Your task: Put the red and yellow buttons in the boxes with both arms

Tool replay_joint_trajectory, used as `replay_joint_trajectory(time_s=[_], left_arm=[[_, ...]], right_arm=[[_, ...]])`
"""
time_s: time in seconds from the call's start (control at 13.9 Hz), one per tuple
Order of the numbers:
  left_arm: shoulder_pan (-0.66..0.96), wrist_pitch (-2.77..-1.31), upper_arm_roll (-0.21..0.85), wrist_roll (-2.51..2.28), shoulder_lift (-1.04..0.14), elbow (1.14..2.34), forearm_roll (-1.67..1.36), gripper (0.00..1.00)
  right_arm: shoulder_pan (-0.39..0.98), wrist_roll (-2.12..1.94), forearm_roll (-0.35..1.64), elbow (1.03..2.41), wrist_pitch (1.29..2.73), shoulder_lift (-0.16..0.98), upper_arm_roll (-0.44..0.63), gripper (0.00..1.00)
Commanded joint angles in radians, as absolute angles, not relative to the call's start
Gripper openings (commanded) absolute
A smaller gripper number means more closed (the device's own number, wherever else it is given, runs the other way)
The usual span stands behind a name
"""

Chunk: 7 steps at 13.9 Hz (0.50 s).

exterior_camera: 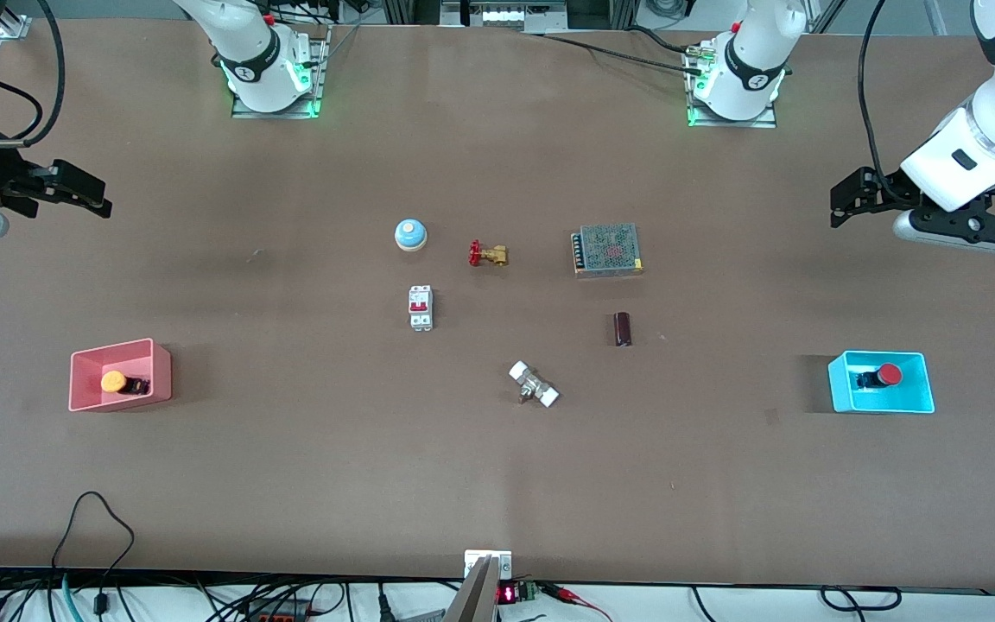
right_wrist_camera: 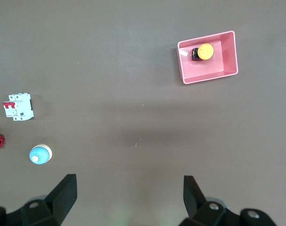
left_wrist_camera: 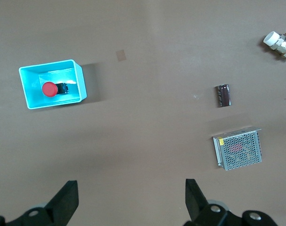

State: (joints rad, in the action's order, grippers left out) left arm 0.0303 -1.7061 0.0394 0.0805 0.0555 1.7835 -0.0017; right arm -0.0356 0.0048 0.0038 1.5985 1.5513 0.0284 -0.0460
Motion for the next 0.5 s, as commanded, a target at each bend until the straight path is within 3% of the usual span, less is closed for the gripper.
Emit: replay_joint_trajectory(time_s=[0.0,0.43], left_arm=[[0.034,-1.690,0.034,0.097,0.055,1.769,-0.006,1.00],[0.032,-1.690,0.034,0.095,0.055,1.769,-0.006,1.00]], right_arm=[[-0.021,0.023,-0.012,1.586,1.549,0.035,-0.040,1.00],[-0.014,0.026,-0.014,1.586,1.549,0.040,-0.040,1.00]])
